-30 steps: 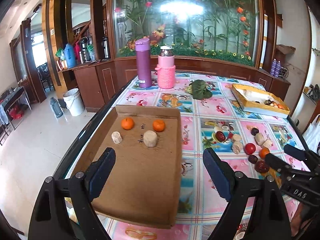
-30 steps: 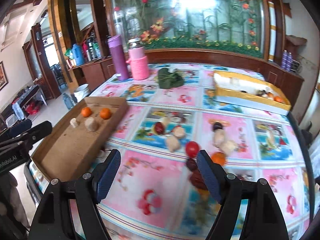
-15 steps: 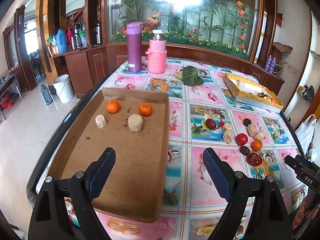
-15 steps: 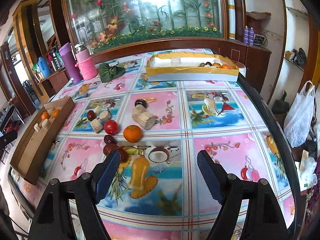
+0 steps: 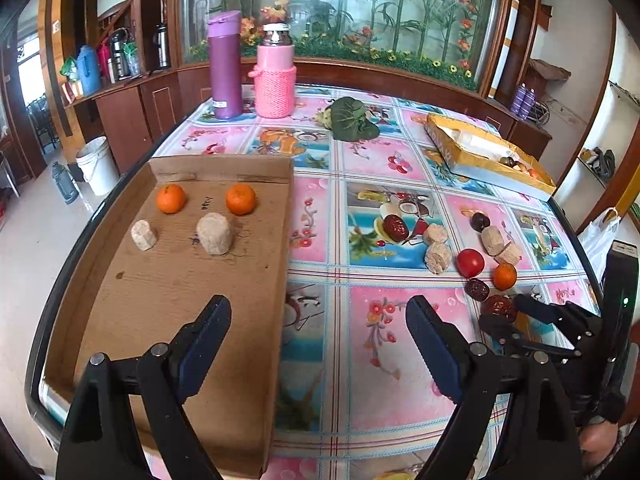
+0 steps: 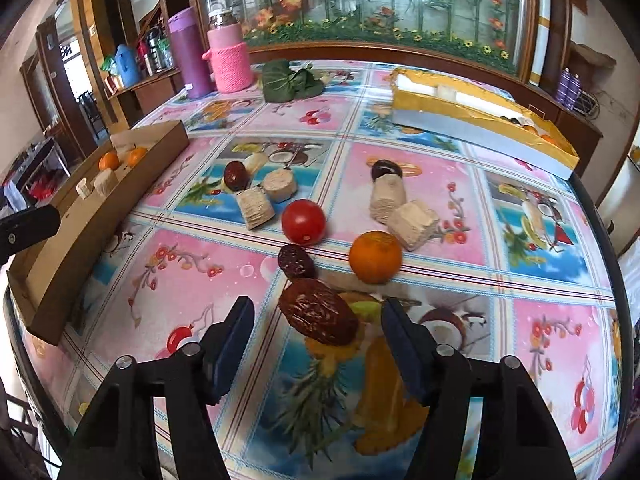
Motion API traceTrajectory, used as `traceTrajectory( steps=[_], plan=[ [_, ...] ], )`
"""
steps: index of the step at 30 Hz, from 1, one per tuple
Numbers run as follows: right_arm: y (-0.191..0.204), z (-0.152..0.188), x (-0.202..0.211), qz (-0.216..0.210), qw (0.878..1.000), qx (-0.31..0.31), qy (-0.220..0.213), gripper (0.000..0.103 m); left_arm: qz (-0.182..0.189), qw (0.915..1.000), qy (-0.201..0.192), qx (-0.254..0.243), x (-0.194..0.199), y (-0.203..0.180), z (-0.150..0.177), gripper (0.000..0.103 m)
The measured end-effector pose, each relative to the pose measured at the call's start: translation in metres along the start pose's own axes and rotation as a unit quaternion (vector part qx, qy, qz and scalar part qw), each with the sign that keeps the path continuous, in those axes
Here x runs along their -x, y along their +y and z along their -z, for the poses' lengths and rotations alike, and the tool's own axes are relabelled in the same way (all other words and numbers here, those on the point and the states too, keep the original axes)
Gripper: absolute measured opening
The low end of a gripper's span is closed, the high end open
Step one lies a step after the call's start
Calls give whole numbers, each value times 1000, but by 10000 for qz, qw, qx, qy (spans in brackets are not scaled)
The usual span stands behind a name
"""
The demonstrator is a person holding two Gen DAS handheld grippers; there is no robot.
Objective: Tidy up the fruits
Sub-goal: 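Move both grippers back to the fruit pile, then grasp a red date with the right gripper while the left grasps a beige cylindrical cake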
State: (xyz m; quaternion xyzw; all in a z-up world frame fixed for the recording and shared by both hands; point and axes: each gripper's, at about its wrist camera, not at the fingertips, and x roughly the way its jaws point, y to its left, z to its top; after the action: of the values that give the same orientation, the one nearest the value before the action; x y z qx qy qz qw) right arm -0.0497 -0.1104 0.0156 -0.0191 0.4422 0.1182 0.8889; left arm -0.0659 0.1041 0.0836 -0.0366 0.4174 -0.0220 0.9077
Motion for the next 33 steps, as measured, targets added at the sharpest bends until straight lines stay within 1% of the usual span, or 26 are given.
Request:
traceTrajectory(
  steps=[1,3,5,7,12,15,17,19,20,21,22,23,24,25,27,30,33],
  plan=[
    [3,-1,-4,-17,10000,42,35,60,44,10000,37,-16,-4,-3,-2,89],
    [5,-2,-6,-27,9999,105,50,48,171,9998,124,-61,-15,-11,-7,89],
    [3,-1,-7,-84,9999,85,50,47,289,9992,220,-144,-26,-21,-12,88],
    [-1,0,-5,-150,9999,26,62,47,326,9987,309,-249,-39,-34,-15,88],
    [-20,6,3,-171,9996,-225,58,47,513,9959,594,-442,-77,-65,-20,88],
    [-34,10,6,-250,9988,-420,65,47,702,9943,606,-532,-95,-77,-24,86],
    [-40,12,8,-273,9985,-477,63,47,739,9935,635,-583,-106,-81,-26,80],
    [-42,13,9,-292,9984,-484,57,47,871,9921,714,-550,-116,-83,-27,68],
    [-43,13,10,-308,9983,-491,57,47,930,9915,723,-551,-120,-84,-27,67],
    [-43,13,9,-315,9982,-498,57,47,941,9916,623,-633,-119,-87,-26,61],
    [-43,13,9,-318,9982,-503,56,47,1055,9899,645,-693,-119,-89,-26,51],
    [-43,13,9,-314,9982,-503,52,47,1112,9891,616,-744,-118,-91,-26,43],
    [-43,13,9,-300,9983,-502,47,47,1295,9867,643,-749,-117,-92,-25,28],
    [-43,13,9,-292,9983,-503,44,47,1340,9858,692,-735,-116,-94,-24,28],
    [-42,14,10,-277,9983,-520,46,47,1206,9879,648,-727,-110,-93,-22,28],
    [-39,14,14,-285,9982,-518,27,47,1305,9881,552,-592,-92,-85,-20,28],
    [-31,12,22,-259,9988,-420,-67,47,1414,9883,414,-381,-68,-67,-19,28]
  ],
)
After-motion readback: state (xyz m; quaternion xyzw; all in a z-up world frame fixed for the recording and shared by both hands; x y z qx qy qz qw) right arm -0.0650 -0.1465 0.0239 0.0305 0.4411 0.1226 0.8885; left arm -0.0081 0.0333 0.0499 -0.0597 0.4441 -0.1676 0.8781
